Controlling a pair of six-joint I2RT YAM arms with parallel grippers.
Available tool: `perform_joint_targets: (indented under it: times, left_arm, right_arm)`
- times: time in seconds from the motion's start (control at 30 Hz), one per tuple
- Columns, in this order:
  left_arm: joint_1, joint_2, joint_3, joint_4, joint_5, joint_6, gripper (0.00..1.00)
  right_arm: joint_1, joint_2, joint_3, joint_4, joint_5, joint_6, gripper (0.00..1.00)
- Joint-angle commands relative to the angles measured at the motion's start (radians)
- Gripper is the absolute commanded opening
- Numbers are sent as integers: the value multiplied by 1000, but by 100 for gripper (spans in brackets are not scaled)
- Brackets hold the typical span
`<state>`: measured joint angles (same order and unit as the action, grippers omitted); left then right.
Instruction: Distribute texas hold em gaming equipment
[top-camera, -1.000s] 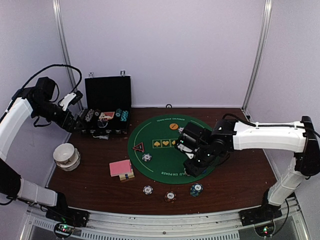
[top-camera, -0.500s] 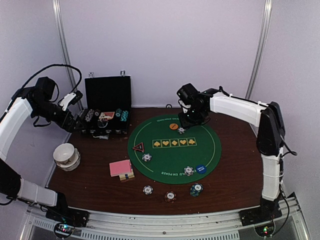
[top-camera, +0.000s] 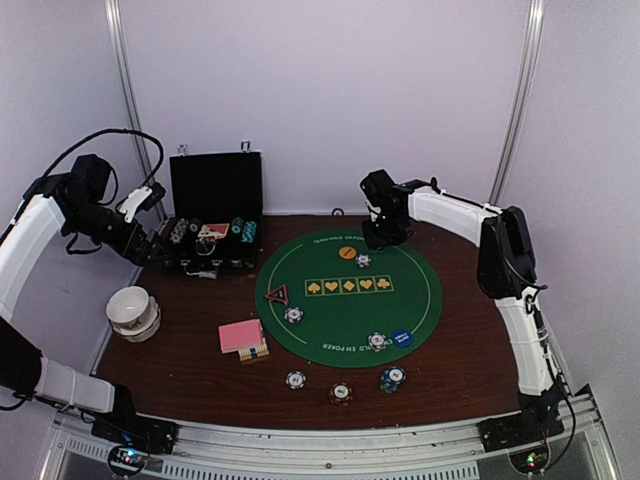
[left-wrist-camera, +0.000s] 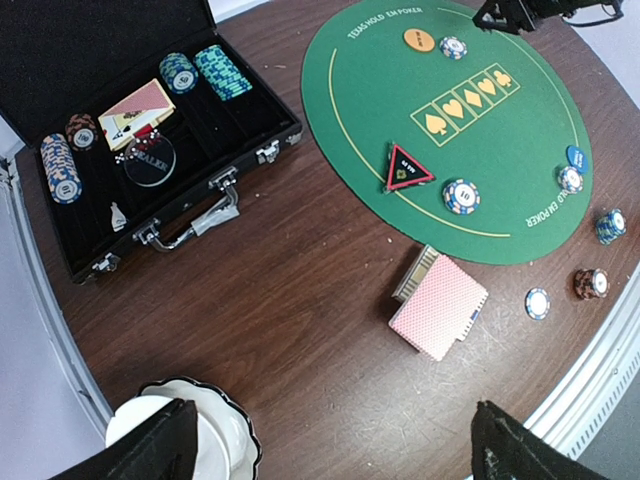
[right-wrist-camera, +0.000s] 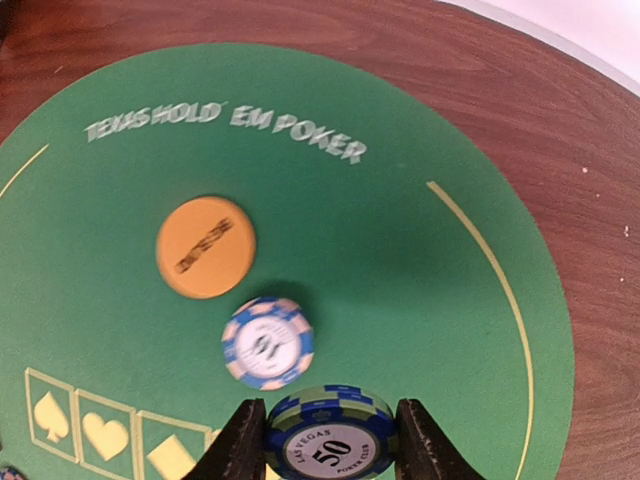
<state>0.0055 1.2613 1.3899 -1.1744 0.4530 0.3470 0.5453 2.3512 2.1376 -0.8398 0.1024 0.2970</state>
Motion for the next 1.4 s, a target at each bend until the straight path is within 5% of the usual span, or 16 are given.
perform_joint_targets:
  times: [0.0, 0.83, 0.93, 1.1, 1.37]
  left_arm:
    - [-2, 7, 23, 8, 14, 7, 98]
    - [-2, 9, 23, 7, 11, 9, 98]
    - [-2, 10, 21, 8, 9, 13, 98]
    - [-2, 8, 17, 8, 5, 15, 98]
    - [-2, 3, 20, 7, 8, 14, 98]
  right_arm:
    - [-55, 44, 45, 9, -31, 28, 20]
    - [-108, 277, 275, -26, -100, 63, 23]
    - [-108, 288, 288, -27, -127, 62, 32]
    - [-108, 277, 288, -41, -114, 57, 61]
    - [-96, 155, 270, -44, -107, 34, 67]
